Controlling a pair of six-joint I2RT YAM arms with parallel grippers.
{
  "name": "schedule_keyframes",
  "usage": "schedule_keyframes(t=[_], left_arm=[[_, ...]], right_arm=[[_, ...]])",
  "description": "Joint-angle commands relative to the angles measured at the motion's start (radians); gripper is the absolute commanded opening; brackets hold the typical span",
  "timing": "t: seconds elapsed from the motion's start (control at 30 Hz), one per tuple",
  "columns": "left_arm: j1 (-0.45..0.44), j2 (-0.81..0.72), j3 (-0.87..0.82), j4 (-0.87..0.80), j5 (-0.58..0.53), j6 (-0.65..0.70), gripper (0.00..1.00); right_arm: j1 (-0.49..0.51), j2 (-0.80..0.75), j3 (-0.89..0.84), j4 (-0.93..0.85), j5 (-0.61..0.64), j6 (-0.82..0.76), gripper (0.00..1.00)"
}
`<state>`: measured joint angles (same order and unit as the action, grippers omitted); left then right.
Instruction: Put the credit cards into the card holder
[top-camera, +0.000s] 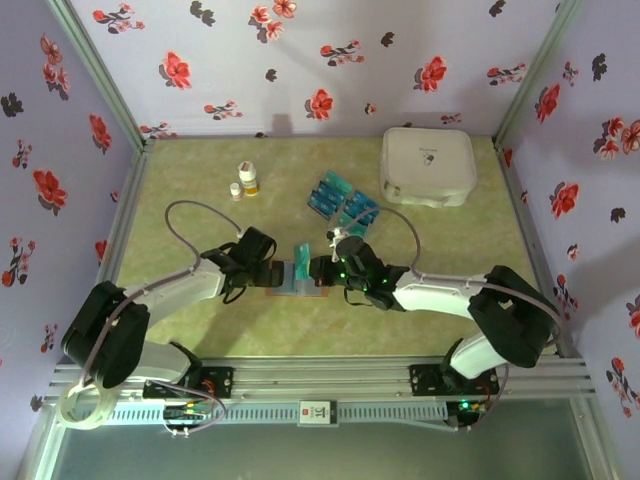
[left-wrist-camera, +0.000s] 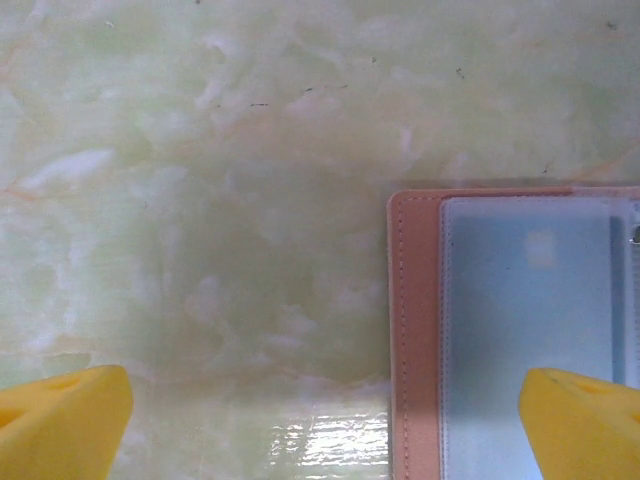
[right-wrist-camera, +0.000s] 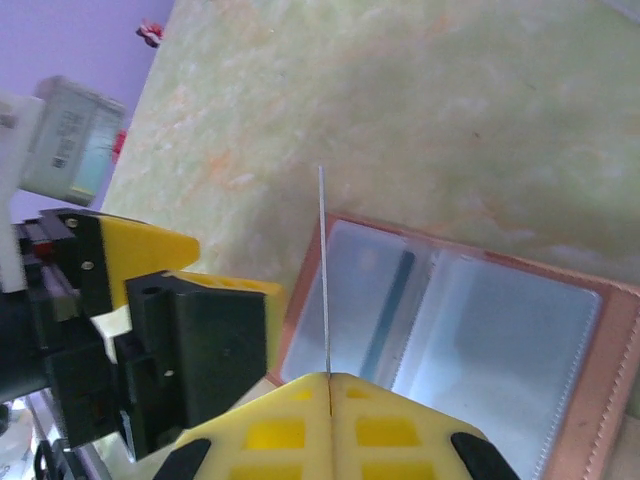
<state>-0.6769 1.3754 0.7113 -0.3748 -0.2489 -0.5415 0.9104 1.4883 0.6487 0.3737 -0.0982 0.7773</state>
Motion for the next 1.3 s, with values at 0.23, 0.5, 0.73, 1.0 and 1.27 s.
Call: schedule_keyframes(t=[0.23,0.5,0.73,1.0,1.27], left_arm=[[-0.03,0.054,-0.019,0.022,-0.072,0.006,1.0],[-0.042,0.072,-0.026,0.021,-0.1,-0.014,1.0],[-0.051,0.092,-0.023,-0.019,-0.135,-0.081,1.0],[-0.06,0.109,-0.02,-0.036,-0.147,-0.118,1.0],[-0.067,0.108,-0.016,-0.048,-0.155,-0.131,1.0]], right_arm=[[0.014,0.033,-0.095,0.198,0.084,0.127,0.0],[0.016,0.085,-0.116,0.284,0.063,0.164,0.0],[0.021,0.116,-0.123,0.328,0.06,0.18,0.0],[0.024,0.141,-0.133,0.36,0.067,0.186,0.0],[0.026,0.164,-0.136,0.392,0.065,0.191,0.0]])
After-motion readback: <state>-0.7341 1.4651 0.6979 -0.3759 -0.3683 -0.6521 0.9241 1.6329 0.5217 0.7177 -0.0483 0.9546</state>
